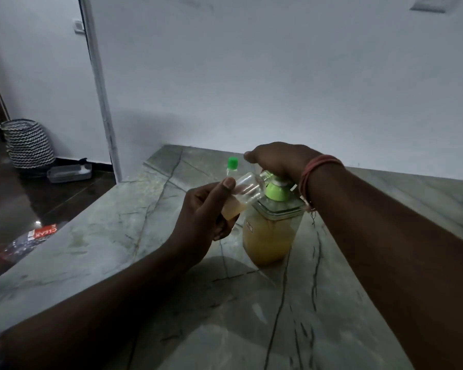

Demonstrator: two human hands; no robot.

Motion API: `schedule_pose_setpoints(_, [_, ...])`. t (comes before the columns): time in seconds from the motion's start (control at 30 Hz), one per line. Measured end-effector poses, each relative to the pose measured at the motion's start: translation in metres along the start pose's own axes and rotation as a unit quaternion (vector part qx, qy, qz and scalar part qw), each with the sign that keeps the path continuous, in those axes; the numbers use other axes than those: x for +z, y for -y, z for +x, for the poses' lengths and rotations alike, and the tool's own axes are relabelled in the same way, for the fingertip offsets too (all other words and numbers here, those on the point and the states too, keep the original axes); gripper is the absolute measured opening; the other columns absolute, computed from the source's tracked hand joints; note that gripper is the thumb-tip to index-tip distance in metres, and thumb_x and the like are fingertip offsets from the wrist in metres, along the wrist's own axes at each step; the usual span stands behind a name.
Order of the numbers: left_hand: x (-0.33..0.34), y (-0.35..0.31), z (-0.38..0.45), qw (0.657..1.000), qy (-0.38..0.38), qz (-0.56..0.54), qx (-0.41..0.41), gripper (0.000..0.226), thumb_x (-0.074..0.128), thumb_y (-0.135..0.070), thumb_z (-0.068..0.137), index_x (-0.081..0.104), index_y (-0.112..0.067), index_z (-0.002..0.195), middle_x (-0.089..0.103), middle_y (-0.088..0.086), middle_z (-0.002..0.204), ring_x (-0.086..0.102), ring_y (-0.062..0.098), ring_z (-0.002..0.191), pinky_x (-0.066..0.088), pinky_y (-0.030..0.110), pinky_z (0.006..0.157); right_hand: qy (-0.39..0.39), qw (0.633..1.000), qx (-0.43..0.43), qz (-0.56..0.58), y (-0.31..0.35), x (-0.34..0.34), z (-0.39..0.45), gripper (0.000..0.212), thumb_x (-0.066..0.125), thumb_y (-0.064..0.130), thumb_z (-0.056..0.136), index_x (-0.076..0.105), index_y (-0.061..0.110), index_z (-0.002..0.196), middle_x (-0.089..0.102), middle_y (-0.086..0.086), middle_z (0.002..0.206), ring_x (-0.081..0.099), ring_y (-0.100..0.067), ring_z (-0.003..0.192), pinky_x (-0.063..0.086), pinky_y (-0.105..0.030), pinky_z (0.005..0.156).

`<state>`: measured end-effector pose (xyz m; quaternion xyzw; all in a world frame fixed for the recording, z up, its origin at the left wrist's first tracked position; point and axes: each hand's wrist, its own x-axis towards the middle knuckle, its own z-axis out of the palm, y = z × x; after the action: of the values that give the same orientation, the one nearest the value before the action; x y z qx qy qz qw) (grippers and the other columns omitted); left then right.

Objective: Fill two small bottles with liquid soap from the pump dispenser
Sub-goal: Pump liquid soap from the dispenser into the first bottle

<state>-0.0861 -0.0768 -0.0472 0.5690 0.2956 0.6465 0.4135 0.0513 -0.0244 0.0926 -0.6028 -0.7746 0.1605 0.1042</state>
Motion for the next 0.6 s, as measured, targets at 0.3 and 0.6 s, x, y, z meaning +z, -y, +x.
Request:
schedule_pose_setpoints(0.3, [0.0036,-0.0046,-0.0038,1.000,-0.006,0.004,-0.007,0.061,0.057,-0.053,0.097,0.073,0.005,0.110,0.052,0.004,0.052,0.039,0.010,0.039,0.033,0.020,0.042,-0.023,0.999,0.025,-0.043,0.0043,-0.0023,0.0014,0.031,0.046,0.045,0.093,0.061,0.018,0.100,0.058,-0.007,0.096,0.050,-0.018,0.064,0.033,-0.027,0.051])
schedule_pose_setpoints(0.6, [0.0043,-0.0058,-0.0013,1.000,0.007,0.010,-0.001,0.080,0.052,-0.055,0.097,0.059,0.024,0.105,0.051,0.002,0.051,0.038,0.010,0.038,0.032,0.020,0.042,-0.030,0.999,0.013,0.014,-0.0012,0.0005,0.0020,0.034,0.038,0.040,0.097,0.059,0.016,0.108,0.061,-0.009,0.116,0.049,-0.017,0.071,0.034,-0.030,0.064])
